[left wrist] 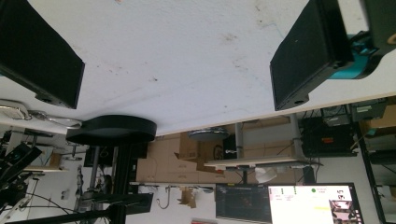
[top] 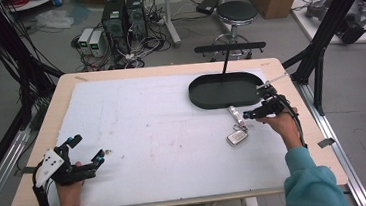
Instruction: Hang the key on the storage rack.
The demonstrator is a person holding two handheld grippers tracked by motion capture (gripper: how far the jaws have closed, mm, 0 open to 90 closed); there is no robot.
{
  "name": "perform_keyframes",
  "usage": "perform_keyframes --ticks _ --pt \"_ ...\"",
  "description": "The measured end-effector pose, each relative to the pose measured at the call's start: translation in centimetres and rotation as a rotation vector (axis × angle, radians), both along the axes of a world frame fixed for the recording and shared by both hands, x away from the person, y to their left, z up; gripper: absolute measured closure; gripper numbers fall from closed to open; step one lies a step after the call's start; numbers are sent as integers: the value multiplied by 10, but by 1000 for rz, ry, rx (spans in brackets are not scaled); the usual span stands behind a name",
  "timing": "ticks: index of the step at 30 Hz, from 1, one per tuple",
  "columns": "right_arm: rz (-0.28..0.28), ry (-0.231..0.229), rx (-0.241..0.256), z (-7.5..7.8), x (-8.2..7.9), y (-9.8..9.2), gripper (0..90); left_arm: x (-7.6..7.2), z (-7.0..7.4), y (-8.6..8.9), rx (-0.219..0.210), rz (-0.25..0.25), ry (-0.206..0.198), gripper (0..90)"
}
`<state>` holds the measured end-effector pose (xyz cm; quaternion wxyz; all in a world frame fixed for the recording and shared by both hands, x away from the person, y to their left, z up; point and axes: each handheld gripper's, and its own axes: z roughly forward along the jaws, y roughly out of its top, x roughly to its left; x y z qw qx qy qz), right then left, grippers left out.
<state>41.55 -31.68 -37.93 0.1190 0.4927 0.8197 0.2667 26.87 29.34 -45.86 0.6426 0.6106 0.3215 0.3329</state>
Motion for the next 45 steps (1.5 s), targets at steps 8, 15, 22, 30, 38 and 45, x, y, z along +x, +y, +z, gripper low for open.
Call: perform_keyframes --ticks 8,15,22,30,38,45 --pt "-12 53 -13 -4 7 7 150 0 0 0 4 -1 1 34" --pt "-10 106 -50 -9 11 19 203 0 0 0 4 0 1 35" --pt "-45 143 -63 -13 16 29 282 0 0 1 3 0 2 34" --pt "-76 186 -70 -19 20 36 403 0 0 1 2 0 4 34" --pt "-85 207 -67 -23 22 40 495 0 0 1 3 -1 3 34" --pt "-99 232 -74 -27 25 43 572 0 0 1 0 -1 4 34"
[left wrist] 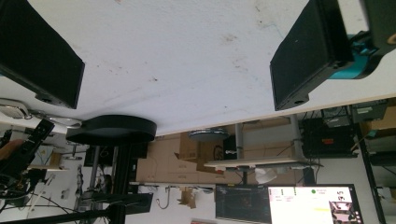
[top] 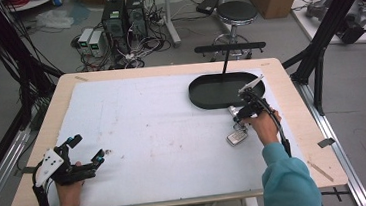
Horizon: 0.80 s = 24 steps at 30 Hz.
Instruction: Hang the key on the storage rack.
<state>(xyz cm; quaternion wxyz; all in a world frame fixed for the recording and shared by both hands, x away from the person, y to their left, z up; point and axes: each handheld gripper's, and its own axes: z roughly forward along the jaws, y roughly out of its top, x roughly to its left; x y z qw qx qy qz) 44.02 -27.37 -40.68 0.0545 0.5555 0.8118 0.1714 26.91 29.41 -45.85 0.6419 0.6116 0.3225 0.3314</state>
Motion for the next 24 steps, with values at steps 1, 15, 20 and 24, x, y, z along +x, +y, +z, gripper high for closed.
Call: perform_keyframes --ticks 1,15,20,24 --pt "-4 5 3 -1 0 0 581 0 0 0 0 0 0 34" --pt "-7 37 -16 -3 1 2 653 0 0 0 0 0 0 35" --pt "-2 52 -26 -6 2 4 715 0 0 0 -1 1 1 34" --pt "-3 59 -43 -6 2 6 738 0 0 0 -2 0 2 34"
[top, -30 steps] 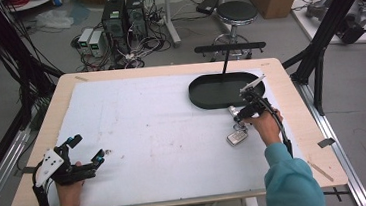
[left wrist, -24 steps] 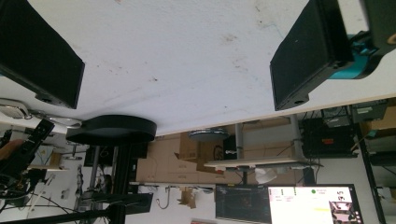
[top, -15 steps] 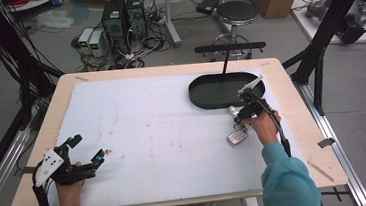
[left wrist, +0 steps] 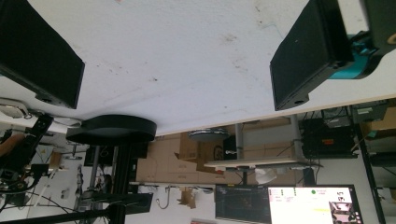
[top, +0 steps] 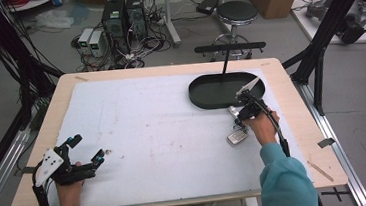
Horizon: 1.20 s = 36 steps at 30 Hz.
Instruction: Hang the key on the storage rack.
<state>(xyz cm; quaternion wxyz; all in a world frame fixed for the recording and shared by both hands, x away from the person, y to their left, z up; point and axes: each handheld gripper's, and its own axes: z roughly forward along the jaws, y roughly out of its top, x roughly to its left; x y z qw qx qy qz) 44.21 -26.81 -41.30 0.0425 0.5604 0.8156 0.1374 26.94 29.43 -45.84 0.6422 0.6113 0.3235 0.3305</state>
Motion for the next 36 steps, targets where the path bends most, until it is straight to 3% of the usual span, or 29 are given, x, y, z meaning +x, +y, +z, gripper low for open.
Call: perform_keyframes --ticks 8,15,18,27,34,36 --pt "29 2 -21 1 0 3 748 0 0 0 0 1 -1 35" --pt "38 -31 49 10 -3 -4 750 0 0 0 2 1 -1 34" --pt "51 -63 51 15 -6 -5 750 0 0 0 2 0 -2 35" --pt "89 -167 138 32 -16 -7 751 0 0 0 5 0 -3 34" --pt "122 -267 265 48 -23 -8 755 0 0 -1 4 2 -6 35" --pt "130 -287 267 50 -23 -8 755 0 0 -1 5 1 -5 34"
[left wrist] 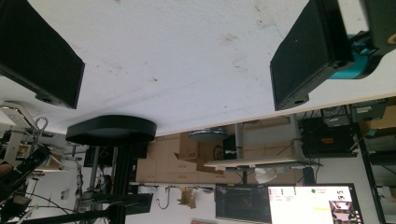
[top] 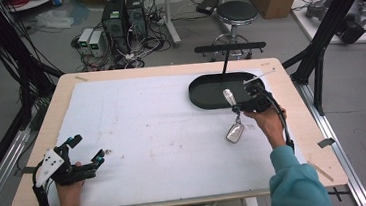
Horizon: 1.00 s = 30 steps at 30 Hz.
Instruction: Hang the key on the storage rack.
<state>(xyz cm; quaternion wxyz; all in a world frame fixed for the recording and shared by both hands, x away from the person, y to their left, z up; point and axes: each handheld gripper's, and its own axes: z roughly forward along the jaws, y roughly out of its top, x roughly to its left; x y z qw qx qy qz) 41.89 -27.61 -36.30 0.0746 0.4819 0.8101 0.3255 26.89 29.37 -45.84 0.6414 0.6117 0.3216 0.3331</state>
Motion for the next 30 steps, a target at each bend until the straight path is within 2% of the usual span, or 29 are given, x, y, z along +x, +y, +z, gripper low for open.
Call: perform_keyframes --ticks 3,12,13,15,20,23,25,26,30 --pt "7 -39 22 6 -2 0 755 0 0 0 0 -2 1 34" --pt "26 -86 65 15 -3 3 755 0 0 0 0 0 1 34" --pt "30 -95 93 19 -3 4 755 0 0 0 0 -1 2 35" --pt "33 -107 92 21 -2 5 754 0 0 0 -1 -1 2 34" --pt "55 -154 148 34 4 10 754 0 0 0 0 -1 2 35" --pt "61 -166 150 37 6 12 754 0 0 0 -2 0 4 34" --pt "64 -170 162 39 8 15 754 0 0 0 -3 0 3 35" --pt "66 -176 184 40 11 16 755 0 0 0 -3 0 4 35" --pt "62 -184 194 43 14 17 755 0 0 0 -4 0 5 35"
